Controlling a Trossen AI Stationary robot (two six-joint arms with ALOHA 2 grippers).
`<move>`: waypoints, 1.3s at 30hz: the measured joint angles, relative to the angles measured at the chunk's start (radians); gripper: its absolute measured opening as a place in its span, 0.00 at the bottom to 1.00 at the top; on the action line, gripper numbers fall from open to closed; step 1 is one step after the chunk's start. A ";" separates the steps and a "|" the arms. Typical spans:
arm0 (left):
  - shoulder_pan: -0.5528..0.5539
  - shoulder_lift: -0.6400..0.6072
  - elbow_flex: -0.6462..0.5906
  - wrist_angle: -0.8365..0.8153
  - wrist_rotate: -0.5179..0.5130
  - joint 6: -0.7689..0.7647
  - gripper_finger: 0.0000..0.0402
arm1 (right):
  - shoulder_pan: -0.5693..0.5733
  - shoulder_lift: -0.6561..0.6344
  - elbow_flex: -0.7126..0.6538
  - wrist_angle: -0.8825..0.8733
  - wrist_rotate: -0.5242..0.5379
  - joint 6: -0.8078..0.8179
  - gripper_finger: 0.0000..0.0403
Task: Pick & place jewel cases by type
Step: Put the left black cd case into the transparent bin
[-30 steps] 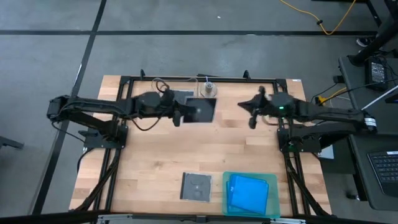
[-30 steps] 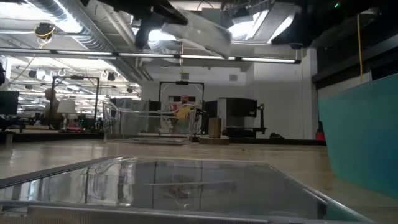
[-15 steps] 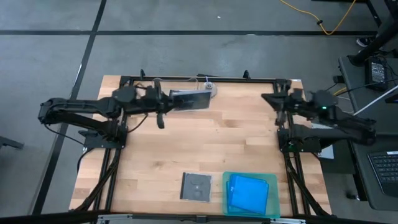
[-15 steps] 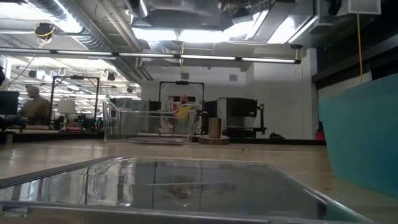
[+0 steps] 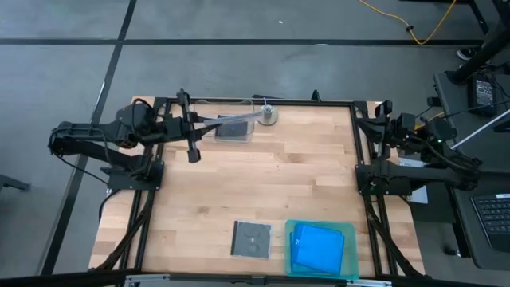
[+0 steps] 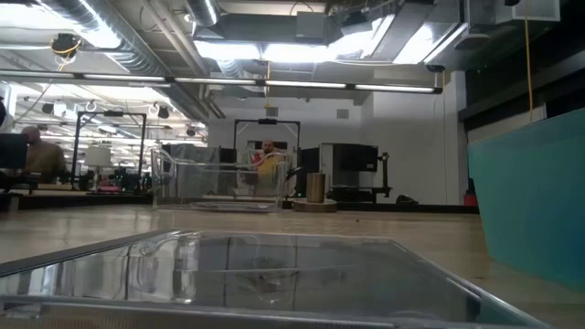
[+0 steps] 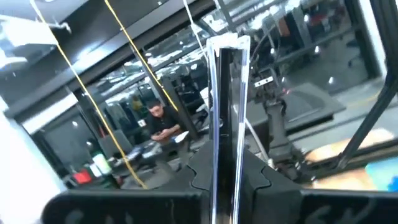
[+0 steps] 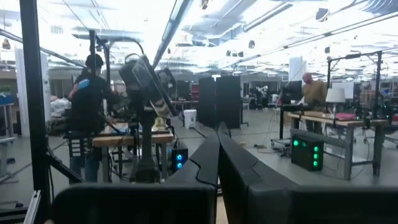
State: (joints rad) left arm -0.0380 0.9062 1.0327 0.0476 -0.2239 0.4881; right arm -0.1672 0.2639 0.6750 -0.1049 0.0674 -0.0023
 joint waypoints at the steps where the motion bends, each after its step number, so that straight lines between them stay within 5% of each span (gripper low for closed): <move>1: -0.011 0.000 0.015 -0.024 -0.013 0.027 0.04 | 0.000 -0.002 0.000 -0.010 0.000 -0.001 0.03; 25: -0.350 0.005 0.165 -0.089 -0.433 0.747 0.04 | 0.000 -0.005 0.000 -0.043 -0.017 0.085 0.03; 39: -0.449 0.010 0.250 -0.156 -0.413 1.003 0.04 | 0.000 -0.005 0.000 -0.043 0.007 0.133 0.03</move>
State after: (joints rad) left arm -0.4868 0.9160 1.2826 -0.1089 -0.6372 1.4907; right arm -0.1669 0.2584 0.6750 -0.1478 0.0743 0.1303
